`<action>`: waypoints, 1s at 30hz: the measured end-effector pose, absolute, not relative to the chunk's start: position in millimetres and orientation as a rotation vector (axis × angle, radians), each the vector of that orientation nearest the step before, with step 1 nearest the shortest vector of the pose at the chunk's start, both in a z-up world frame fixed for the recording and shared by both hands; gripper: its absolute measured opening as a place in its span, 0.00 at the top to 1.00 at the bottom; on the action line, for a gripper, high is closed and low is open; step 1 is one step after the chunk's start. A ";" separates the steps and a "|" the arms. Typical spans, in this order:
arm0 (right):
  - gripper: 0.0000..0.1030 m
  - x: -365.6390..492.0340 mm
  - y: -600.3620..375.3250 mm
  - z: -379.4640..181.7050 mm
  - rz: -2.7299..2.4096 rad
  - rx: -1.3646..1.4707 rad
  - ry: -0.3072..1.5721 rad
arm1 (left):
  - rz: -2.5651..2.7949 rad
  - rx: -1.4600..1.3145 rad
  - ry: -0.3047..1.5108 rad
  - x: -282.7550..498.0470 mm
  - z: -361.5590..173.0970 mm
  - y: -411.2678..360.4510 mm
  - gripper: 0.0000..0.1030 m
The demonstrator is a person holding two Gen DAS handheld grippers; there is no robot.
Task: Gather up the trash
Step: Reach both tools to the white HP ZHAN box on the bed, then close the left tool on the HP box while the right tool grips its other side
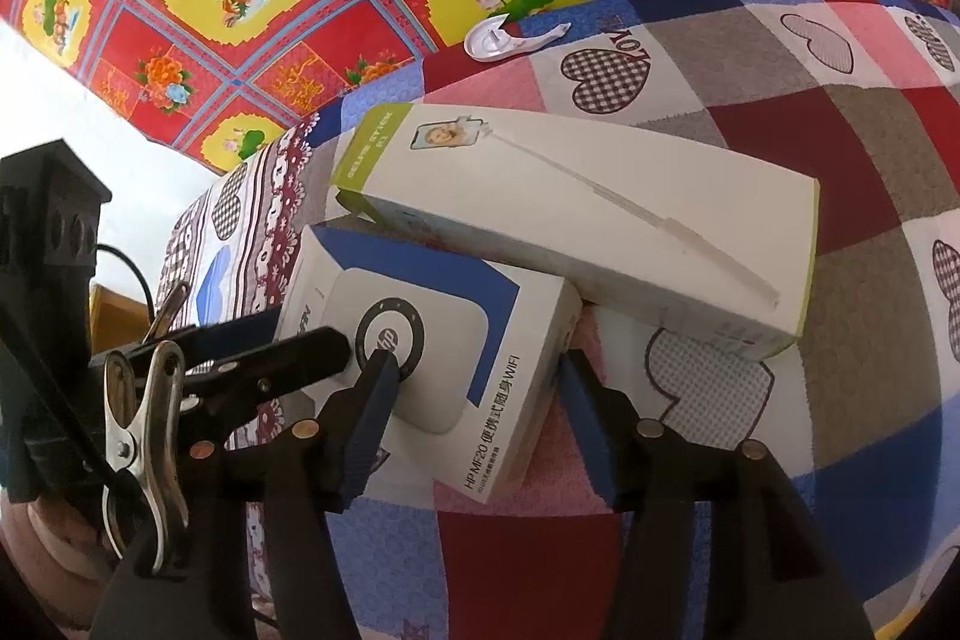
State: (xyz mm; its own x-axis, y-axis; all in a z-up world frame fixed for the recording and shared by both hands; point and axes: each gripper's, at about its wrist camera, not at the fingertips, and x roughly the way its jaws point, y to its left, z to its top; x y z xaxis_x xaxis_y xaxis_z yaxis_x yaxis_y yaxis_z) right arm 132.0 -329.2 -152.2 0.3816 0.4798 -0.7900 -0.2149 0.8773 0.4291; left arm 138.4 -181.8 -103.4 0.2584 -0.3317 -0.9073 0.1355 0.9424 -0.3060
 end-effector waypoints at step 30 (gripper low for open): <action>0.45 62.9 -233.7 -117.3 0.556 0.171 1.021 | -0.174 -0.318 1.137 39.1 -60.9 -69.9 0.41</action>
State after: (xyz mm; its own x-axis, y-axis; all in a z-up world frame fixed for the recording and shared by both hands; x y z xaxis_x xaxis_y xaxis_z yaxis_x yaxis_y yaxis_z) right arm 62.9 -233.7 -117.3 0.3981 0.5146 -0.7594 -0.3588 0.8492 0.3873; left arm 39.1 -69.9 -60.9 0.4129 -0.2963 -0.8612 -0.0248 0.9416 -0.3358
